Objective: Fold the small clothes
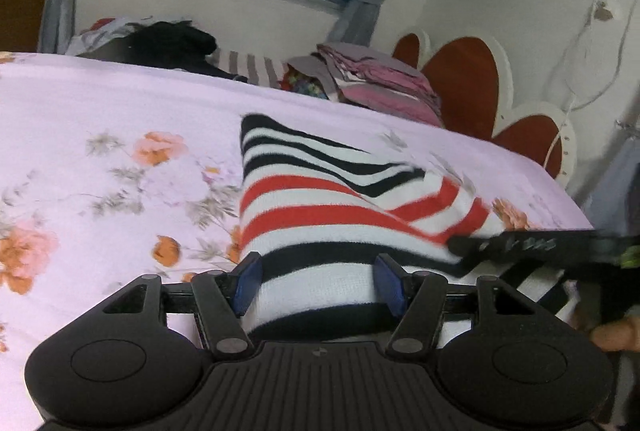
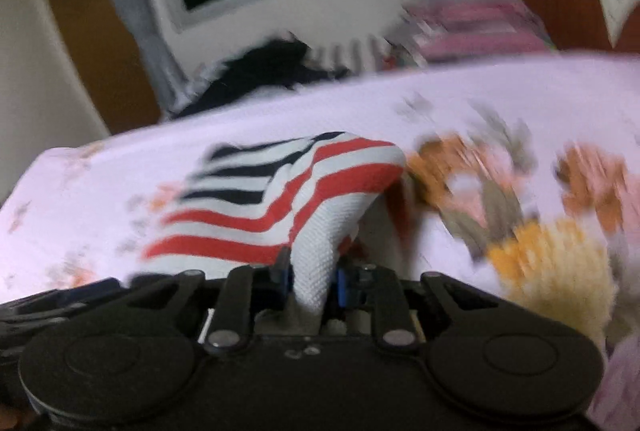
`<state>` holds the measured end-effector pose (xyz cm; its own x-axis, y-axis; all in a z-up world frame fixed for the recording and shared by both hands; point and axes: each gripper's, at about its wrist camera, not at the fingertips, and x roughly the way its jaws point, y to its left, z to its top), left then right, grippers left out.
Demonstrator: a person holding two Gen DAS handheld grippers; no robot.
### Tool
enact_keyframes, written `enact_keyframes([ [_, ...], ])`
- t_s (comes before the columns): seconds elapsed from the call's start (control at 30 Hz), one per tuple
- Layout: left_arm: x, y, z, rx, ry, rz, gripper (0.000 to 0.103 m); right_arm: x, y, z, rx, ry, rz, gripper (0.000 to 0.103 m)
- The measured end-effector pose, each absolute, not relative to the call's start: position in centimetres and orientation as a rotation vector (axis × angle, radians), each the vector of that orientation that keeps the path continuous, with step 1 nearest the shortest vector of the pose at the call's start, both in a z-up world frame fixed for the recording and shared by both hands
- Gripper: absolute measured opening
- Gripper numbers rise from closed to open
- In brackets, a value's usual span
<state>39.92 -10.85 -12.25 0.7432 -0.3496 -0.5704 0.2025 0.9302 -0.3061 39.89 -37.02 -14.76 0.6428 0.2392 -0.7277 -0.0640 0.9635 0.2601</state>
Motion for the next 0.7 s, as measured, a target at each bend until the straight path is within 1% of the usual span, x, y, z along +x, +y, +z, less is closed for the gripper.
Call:
enact_keyframes([
  [0.03,39.9,-11.3,-12.4,-0.203,0.664,-0.303,0.067,39.9,-37.5,-15.8,0.241,0.87,0.161,0.021],
  [0.07,39.9,-11.5,-12.4,-0.192,0.666,-0.301,0.069,39.9,-37.7,-16.4,0.245,0.859,0.16,0.024],
  [0.13,40.3,-11.5,-12.6,-0.192,0.683,-0.291,0.07,40.2,-37.7,-16.3,0.256,0.862,0.159,0.026],
  [0.2,40.7,-11.2,-12.8,-0.208,0.707,-0.287,0.071,40.4,-37.7,-16.0,0.264,0.885,0.163,0.033],
  [0.27,40.7,-11.1,-12.8,-0.209,0.712,-0.289,0.072,39.5,-38.0,-15.6,0.293,0.901,0.179,0.047],
  [0.3,40.7,-11.2,-12.9,-0.202,0.711,-0.291,0.072,38.9,-38.5,-15.3,0.309,0.905,0.182,0.05],
  [0.5,40.7,-11.0,-13.2,-0.197,0.705,-0.303,0.073,34.6,-39.8,-13.9,0.346,0.91,0.179,0.05],
  [0.6,40.7,-10.9,-13.4,-0.192,0.705,-0.31,0.073,32.8,-40.2,-13.7,0.366,0.889,0.168,0.048],
  [0.7,40.9,-10.6,-13.5,-0.182,0.709,-0.325,0.075,31.5,-40.9,-13.9,0.424,0.876,0.149,0.041],
])
